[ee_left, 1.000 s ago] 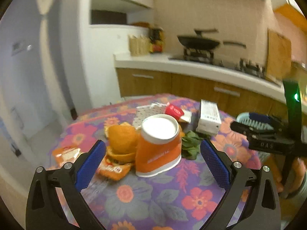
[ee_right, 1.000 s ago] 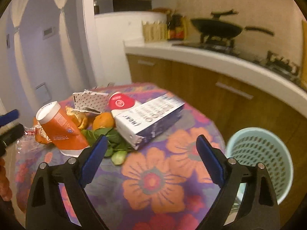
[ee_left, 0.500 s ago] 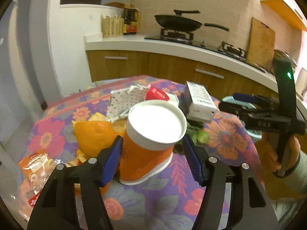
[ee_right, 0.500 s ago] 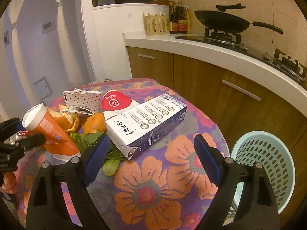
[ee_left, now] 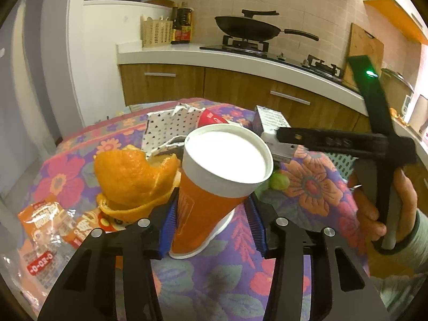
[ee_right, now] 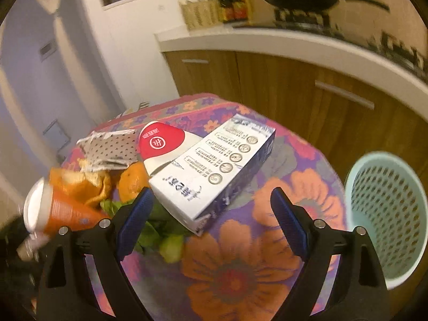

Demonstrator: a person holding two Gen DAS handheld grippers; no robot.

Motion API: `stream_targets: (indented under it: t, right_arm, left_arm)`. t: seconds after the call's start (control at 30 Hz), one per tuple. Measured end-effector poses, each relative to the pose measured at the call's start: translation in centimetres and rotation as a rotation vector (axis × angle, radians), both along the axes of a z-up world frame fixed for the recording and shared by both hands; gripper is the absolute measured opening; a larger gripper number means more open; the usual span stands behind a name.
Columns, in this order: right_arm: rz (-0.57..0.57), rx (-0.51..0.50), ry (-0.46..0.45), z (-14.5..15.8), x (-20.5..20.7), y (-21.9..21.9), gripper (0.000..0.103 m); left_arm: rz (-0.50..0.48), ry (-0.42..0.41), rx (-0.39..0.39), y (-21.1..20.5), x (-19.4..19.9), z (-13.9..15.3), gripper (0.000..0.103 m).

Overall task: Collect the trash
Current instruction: 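Grasp the orange paper cup with the left tool while the right tool grasps the white milk carton, then carry the white carton over the blue basket with the right tool and release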

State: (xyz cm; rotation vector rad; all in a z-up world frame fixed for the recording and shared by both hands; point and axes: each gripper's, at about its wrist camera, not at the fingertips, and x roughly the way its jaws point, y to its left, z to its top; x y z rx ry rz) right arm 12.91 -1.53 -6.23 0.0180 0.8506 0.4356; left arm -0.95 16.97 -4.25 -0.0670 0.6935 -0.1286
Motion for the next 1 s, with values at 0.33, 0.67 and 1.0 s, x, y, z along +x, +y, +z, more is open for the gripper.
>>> stream_targets:
  t: [0.33,0.67,1.0]
  right_arm:
    - [-0.120,-0.039,0.062,-1.3,1.7,2.5,0.091]
    - [-0.095,-0.073,0.066,-1.8,1.4,0.2,0.059]
    - [0.062,-0.111,-0.018,-0.8,-1.8,-4.3,0.056]
  left_arm:
    - [-0.024,0.018,-0.054,-0.3,-0.6,-0.6,0.034]
    - [-0.015,0.058,-0.061,-0.9,0.3,-1.0,0.045]
    - [0.040,0.038,-0.070,-1.9,-0.5,-0.4,0.022]
